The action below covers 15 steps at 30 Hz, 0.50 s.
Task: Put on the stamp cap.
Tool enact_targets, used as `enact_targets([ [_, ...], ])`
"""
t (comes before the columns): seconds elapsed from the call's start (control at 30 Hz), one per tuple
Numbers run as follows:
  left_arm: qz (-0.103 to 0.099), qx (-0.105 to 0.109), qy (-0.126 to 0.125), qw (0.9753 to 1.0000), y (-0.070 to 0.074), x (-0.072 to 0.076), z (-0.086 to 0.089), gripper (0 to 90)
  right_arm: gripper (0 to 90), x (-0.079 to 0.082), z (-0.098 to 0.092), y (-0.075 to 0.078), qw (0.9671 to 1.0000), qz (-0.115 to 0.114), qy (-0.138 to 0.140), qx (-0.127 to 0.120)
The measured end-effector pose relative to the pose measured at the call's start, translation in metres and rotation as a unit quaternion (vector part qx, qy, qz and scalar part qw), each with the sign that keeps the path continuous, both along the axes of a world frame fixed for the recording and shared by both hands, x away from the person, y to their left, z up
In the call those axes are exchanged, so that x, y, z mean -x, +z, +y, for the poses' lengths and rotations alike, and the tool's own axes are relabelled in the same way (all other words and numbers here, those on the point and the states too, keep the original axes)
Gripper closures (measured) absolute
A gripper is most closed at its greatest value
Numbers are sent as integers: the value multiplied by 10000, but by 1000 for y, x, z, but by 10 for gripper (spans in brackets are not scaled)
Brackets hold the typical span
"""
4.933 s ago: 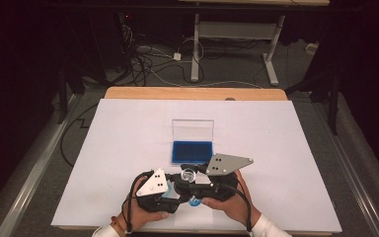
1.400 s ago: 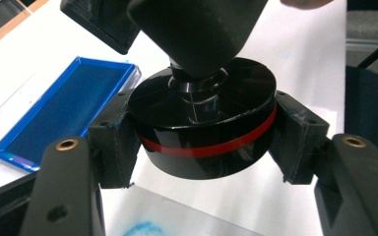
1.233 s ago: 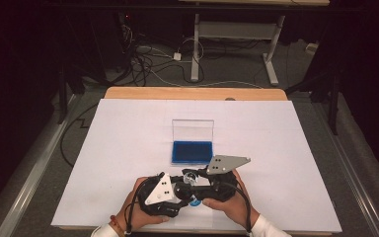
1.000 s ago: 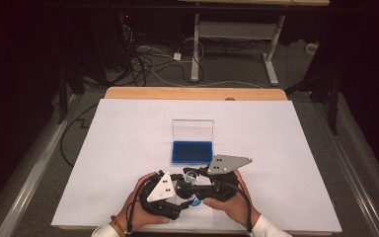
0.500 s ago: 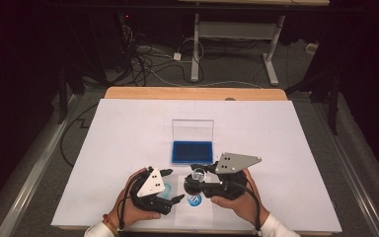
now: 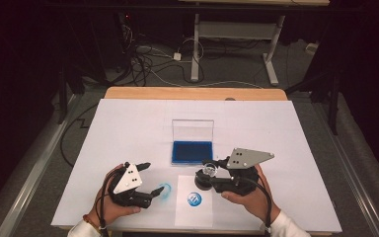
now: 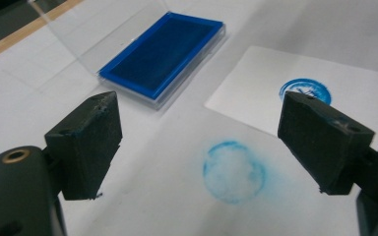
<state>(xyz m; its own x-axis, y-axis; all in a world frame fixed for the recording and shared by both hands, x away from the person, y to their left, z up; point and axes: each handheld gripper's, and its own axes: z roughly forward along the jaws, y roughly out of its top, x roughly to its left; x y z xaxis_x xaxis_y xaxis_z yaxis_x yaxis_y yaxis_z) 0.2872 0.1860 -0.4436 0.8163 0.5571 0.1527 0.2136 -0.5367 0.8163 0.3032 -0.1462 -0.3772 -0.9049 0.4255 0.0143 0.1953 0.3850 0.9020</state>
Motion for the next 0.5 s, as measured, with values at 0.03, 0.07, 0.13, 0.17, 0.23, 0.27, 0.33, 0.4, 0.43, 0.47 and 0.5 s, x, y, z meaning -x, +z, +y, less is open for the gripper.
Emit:
enact_targets([
  [0.03, 11, -5, 26, 10000, -1, 0, 2, 163, 566, 0, -1, 0, 10000, -3, -4, 21],
  [0.07, -10, -45, 77, 10000, -2, 0, 4, 163, 565, 0, -2, 1, 10000, -18, -17, 42],
  [0.13, 30, -58, 117, 9999, -3, 0, 7, 163, 565, 0, -3, 1, 10000, -35, -22, 70],
  [0.17, 18, -82, 141, 9999, -4, 0, 9, 163, 566, -1, -4, 1, 10000, -35, -39, 64],
  [0.23, 31, -85, 189, 9998, -5, 1, 13, 163, 565, -2, -6, 2, 10000, -34, -58, 71],
  [0.27, 24, -108, 206, 9997, -6, 2, 14, 163, 566, -2, -7, 2, 9999, -29, -75, 74],
  [0.33, 23, -148, 250, 9996, -7, 3, 18, 163, 566, -3, -8, 2, 9999, -49, -91, 87],
  [0.4, 18, -239, 306, 9992, -10, 4, 21, 163, 566, -4, -10, 2, 9999, -38, -119, 114],
  [0.43, 31, -273, 351, 9990, -11, 4, 22, 163, 565, -5, -10, 2, 9998, -12, -124, 123],
  [0.47, 55, -281, 364, 9989, -13, 5, 24, 163, 566, -6, -11, 1, 9998, -23, -142, 149],
  [0.5, 79, -282, 376, 9989, -14, 5, 26, 163, 565, -7, -11, 0, 9997, -36, -161, 185],
])
